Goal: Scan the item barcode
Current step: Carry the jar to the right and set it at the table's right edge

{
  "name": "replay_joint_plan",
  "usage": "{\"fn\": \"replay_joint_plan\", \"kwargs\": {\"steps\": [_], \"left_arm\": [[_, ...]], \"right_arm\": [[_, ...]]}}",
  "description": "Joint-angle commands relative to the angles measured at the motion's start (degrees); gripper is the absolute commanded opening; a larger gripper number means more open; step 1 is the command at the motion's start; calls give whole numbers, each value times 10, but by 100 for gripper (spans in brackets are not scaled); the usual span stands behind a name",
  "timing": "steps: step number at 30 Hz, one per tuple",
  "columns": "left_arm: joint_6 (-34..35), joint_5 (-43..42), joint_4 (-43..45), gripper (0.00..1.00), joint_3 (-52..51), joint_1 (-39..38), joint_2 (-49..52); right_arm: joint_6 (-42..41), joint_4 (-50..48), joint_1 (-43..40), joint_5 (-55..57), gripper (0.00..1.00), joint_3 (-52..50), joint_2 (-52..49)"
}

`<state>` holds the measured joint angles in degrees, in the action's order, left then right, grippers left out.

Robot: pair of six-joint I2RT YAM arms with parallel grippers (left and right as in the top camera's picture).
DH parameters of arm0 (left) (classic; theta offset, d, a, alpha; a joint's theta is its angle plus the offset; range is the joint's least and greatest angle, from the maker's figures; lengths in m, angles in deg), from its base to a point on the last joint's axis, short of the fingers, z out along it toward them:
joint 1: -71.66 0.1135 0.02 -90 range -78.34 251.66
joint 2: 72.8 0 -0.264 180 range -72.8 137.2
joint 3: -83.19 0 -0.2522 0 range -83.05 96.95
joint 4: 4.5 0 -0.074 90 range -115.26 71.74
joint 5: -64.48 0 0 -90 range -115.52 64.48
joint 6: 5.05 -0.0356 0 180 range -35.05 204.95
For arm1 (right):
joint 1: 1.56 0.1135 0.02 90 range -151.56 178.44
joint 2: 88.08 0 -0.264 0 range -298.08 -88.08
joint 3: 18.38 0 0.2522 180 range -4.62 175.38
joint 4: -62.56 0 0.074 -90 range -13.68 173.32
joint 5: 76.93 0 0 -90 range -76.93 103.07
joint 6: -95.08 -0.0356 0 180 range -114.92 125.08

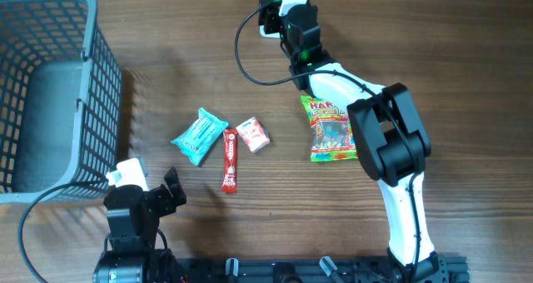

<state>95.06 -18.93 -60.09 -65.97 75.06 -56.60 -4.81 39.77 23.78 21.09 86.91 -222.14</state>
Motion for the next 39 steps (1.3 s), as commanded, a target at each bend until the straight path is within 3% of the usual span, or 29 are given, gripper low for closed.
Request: {"fn": "replay_joint_plan", "kwargs": {"steps": [1, 9, 13, 16, 22, 24, 27, 33, 39], "left_arm": [[-7, 6, 1, 100, -2, 0, -1], [-7, 6, 1, 100, -2, 0, -1], [-7, 6, 1, 100, -2, 0, -1], [-7, 6, 1, 100, -2, 0, -1], [-7, 6, 1, 100, -2, 0, -1], [-7, 6, 1, 100, -2, 0, -1], [-7, 6, 1, 100, -2, 0, -1], [-7, 6, 1, 100, -2, 0, -1], [-7, 6, 1, 100, -2, 0, -1]], "right_arm": [[10, -15, -1, 6, 72, 11, -2], [57, 22, -3, 37, 70, 11, 55], [128, 115, -13, 118, 68, 11, 141], [130, 225, -33, 159, 66, 11, 196], [31, 489, -155, 162, 66, 11, 294], [20, 539, -206, 162, 72, 11, 299], [-20, 607, -308, 151, 72, 11, 294], [-113, 665, -498, -19, 72, 11, 265], [-128, 680, -621, -51, 73, 11, 200]]}}
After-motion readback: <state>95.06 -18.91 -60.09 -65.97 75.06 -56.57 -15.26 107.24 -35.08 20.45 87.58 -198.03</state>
